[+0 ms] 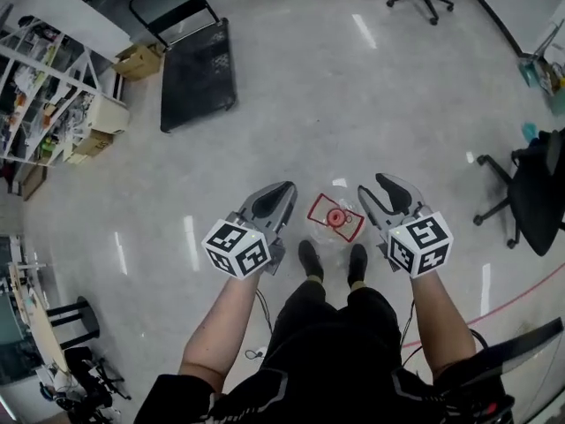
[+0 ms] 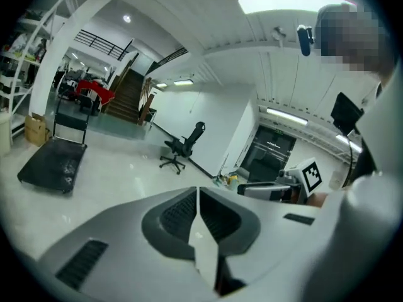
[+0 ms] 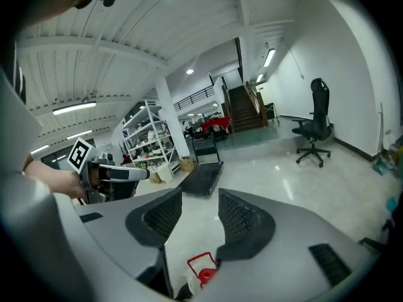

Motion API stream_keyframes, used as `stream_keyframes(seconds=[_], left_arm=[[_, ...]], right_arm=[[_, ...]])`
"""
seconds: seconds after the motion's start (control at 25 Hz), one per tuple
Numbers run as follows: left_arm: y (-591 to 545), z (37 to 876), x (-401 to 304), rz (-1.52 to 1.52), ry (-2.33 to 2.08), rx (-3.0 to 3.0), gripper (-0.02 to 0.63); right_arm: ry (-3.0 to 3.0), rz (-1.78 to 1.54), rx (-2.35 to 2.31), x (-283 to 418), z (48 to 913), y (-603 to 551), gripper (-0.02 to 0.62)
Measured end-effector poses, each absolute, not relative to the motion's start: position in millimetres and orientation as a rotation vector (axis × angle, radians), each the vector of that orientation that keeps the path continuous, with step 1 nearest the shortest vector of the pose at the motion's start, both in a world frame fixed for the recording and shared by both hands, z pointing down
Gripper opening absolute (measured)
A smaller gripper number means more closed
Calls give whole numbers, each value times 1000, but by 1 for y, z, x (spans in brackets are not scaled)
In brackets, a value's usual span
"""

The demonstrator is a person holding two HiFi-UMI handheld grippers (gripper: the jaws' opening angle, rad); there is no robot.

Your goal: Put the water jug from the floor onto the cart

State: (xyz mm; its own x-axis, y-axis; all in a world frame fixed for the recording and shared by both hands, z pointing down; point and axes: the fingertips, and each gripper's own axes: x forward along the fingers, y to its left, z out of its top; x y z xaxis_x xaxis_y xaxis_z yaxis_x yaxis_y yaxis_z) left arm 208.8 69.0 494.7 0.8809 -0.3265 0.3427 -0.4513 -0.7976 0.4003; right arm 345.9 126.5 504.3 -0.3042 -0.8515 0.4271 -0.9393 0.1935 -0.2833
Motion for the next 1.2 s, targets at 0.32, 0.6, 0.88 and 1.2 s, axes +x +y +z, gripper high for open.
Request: stream_keyframes(seconds=[0.32,0.6,0.88,1.2], left_arm=[[64,669,218,610,-447,2407,31],[86,817,212,891,-403,2228,128],[111,896,204,1072,-315,2148,176],[116,947,207,1128,-346,2104,175]], right_arm=[[-1984,1076,1669,348,689,153,163],[-1768,1350,1622,350,828,206,163],[-1634,1572,1648,328,898,234,167],[-1642,1666,1621,325,936,236,166]])
